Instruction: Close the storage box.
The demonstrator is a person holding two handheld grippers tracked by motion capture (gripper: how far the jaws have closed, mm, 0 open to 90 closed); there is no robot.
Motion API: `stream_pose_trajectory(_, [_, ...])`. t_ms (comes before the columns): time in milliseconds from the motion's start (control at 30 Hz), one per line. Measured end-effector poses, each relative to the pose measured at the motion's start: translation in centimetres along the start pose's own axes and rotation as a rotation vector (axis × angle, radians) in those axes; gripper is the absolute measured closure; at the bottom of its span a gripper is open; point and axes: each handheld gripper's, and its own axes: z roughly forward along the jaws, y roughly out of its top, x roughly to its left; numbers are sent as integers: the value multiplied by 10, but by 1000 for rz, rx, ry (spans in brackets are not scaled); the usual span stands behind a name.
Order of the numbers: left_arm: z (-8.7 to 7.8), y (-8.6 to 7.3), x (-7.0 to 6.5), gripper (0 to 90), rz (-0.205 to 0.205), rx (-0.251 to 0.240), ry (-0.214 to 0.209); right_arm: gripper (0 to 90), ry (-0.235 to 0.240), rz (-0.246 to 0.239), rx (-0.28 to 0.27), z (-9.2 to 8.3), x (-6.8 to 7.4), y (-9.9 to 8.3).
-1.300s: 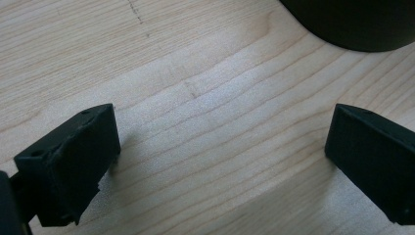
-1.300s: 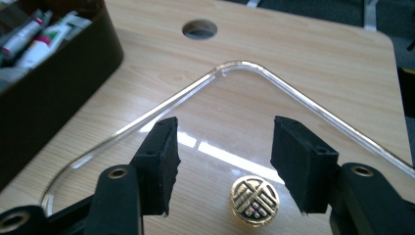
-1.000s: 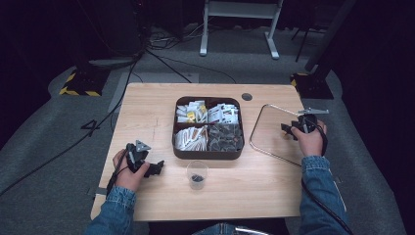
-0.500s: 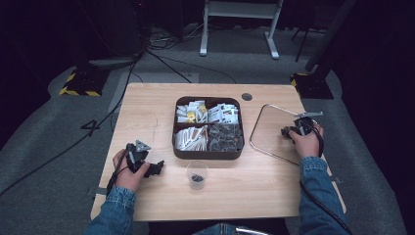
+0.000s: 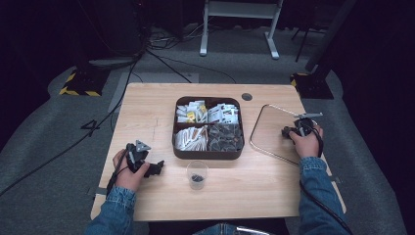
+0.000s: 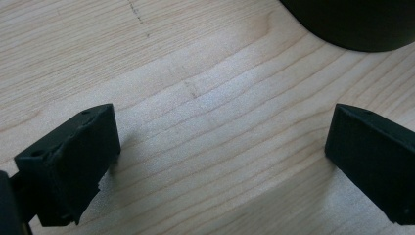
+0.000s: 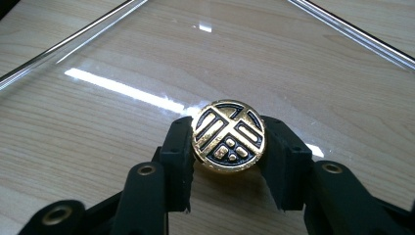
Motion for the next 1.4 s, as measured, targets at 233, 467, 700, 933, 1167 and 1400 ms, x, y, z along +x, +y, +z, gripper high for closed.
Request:
stream_pose_trajectory(233, [0, 0, 0, 2, 0, -1, -2, 588, -5, 2, -5, -2, 0, 2])
stream_pose_trajectory(467, [0, 0, 0, 2, 1, 0, -3, 588, -4, 8, -53, -16, 0, 8])
stream_pose_trajectory(700, [0, 0, 0, 2, 5, -1, -2, 588, 0, -1, -111, -33, 4, 17])
stream_pose_trajectory(933, [0, 0, 0, 2, 3, -1, -3, 588, 10, -14, -169, -49, 12, 26])
stream_pose_trajectory(1167, [0, 0, 0, 2, 4, -1, -2, 588, 22, -27, -232, -63, 19, 33])
stream_pose_trajectory(1400, [0, 0, 0, 2, 5, -1, -1, 588, 36, -37, -273, -73, 25, 37])
